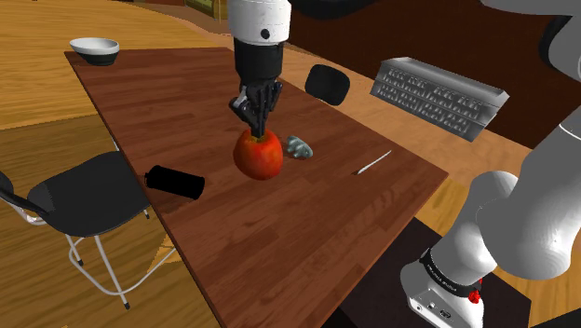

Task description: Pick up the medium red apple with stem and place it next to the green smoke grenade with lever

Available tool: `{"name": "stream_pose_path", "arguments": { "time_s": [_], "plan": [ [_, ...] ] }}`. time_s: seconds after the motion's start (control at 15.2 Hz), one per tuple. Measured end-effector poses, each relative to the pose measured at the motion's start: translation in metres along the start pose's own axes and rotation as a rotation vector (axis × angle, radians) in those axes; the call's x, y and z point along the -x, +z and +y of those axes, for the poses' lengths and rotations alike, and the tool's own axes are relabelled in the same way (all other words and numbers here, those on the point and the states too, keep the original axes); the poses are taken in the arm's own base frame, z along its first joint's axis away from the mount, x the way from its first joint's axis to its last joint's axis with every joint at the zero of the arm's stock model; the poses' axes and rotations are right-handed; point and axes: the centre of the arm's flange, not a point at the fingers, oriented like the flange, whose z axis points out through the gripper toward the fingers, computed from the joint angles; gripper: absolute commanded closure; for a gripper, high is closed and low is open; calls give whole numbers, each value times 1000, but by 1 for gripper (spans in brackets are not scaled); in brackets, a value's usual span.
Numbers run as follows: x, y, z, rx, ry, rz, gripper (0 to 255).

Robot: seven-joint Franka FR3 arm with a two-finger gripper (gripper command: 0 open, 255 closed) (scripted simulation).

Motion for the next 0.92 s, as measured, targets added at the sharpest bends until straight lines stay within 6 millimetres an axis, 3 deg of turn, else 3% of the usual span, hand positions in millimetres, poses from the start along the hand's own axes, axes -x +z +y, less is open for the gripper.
{"name": "stream_pose_path", "arguments": {
  "time_s": [0.92],
  "plan": [
    [-1, 72, -8, 0, 1, 0, 255]
  ]
}}
